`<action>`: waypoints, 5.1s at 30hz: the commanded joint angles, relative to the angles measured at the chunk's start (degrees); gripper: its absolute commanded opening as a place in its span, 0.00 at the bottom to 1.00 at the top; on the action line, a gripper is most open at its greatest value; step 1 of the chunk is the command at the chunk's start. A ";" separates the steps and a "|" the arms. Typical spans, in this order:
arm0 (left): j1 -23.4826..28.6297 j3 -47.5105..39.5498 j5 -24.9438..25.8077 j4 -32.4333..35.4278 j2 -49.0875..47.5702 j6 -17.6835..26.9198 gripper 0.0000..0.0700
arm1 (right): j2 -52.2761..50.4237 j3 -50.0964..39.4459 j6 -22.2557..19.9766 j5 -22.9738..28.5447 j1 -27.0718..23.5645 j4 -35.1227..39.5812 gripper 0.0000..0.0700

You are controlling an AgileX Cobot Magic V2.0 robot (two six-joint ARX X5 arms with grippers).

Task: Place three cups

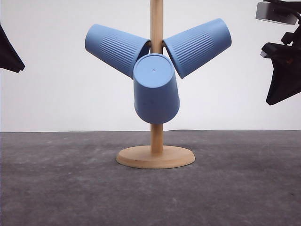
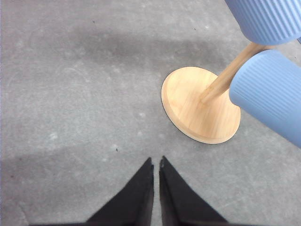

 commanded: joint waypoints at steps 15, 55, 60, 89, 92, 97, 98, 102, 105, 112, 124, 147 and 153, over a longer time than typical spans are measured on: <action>5.83 -24.73 -11.73 14.33 -32.96 10.86 0.00 | 0.44 0.94 -0.63 -0.11 0.13 0.39 0.02; 10.75 -37.70 -12.33 15.73 -46.88 10.91 0.00 | -24.20 -18.49 1.98 5.72 -3.03 8.49 0.02; 10.75 -37.70 -12.33 15.76 -46.90 10.91 0.00 | -45.57 -30.97 4.29 11.91 -5.39 9.96 0.02; 10.75 -37.66 -12.33 16.00 -46.97 10.91 0.00 | -63.63 -40.04 5.01 14.93 -11.96 10.90 0.02; 10.75 -37.66 -12.33 16.00 -46.97 10.91 0.00 | -63.63 -40.04 5.01 14.93 -11.96 10.91 0.02; 10.75 -37.66 -12.33 16.00 -46.97 10.91 0.00 | -63.63 -40.04 5.01 14.93 -11.96 10.91 0.02; 10.75 -37.66 -12.33 16.00 -46.97 10.91 0.00 | -63.63 -40.04 5.01 14.93 -11.96 10.91 0.02; 10.75 -37.66 -12.33 16.00 -46.97 10.91 0.00 | -63.63 -40.04 5.01 14.93 -11.96 10.91 0.02; 10.75 -37.66 -12.33 16.00 -46.97 10.91 0.00 | -63.63 -40.04 5.01 14.93 -11.96 10.89 0.02; 10.75 -37.66 -12.33 16.00 -46.97 10.91 0.00 | -63.63 -40.04 5.01 14.93 -11.96 10.91 0.02; 10.75 -37.66 -12.33 16.00 -46.97 10.91 0.00 | -63.63 -40.04 5.01 14.93 -11.96 10.91 0.02; 10.75 -37.66 -12.33 16.00 -46.97 10.91 0.00 | -63.63 -40.04 5.01 14.93 -11.96 10.91 0.02; 10.75 -37.66 -12.33 16.00 -46.97 10.91 0.00 | -63.63 -40.04 5.01 14.93 -11.96 10.90 0.02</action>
